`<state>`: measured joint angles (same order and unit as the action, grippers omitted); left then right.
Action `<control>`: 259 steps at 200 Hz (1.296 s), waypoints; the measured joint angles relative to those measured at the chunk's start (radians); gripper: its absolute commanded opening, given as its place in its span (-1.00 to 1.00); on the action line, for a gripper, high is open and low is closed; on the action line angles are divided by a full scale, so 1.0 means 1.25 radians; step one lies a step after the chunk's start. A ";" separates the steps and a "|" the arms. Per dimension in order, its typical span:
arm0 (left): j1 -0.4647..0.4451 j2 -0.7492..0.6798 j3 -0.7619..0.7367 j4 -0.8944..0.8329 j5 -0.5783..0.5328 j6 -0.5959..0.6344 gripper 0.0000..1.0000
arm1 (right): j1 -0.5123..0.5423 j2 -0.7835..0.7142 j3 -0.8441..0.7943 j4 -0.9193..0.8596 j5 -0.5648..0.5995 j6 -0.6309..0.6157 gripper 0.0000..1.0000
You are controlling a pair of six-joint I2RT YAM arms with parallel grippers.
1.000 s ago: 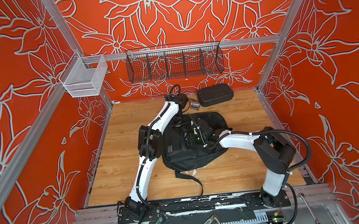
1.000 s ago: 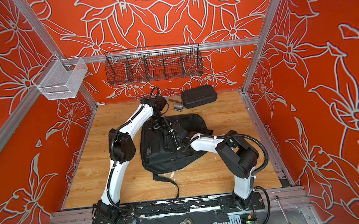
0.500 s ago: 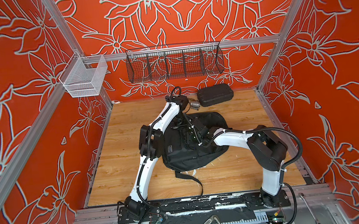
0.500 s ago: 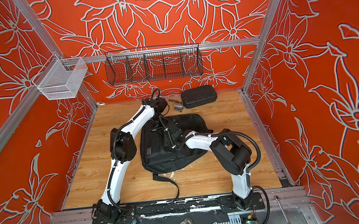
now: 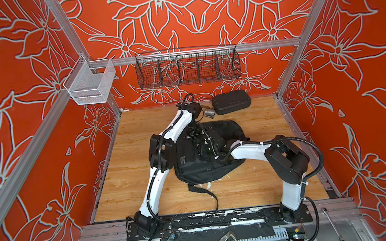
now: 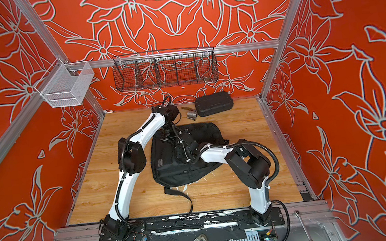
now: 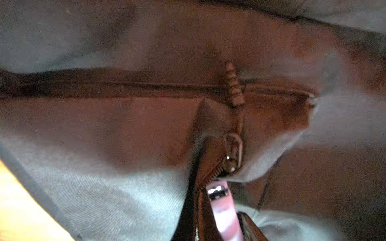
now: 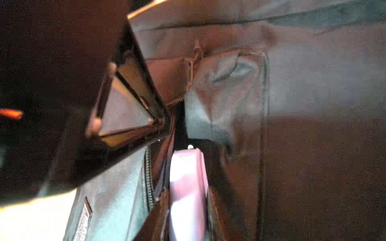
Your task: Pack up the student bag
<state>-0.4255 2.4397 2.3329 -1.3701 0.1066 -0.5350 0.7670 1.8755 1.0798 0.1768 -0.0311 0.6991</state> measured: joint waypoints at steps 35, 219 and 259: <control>0.006 -0.015 -0.003 -0.007 0.040 0.003 -1.00 | -0.005 0.004 -0.034 0.136 -0.039 0.013 -0.42; 0.042 -0.039 -0.006 -0.010 0.237 0.011 -1.00 | -0.029 0.081 -0.092 0.345 -0.190 -0.017 0.26; 0.042 -0.056 -0.020 0.010 0.248 0.005 -1.00 | -0.030 -0.054 -0.156 0.269 -0.155 -0.117 0.42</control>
<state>-0.3729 2.3699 2.3077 -1.3575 0.4171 -0.5282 0.7300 1.8076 0.8852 0.5129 -0.2249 0.5526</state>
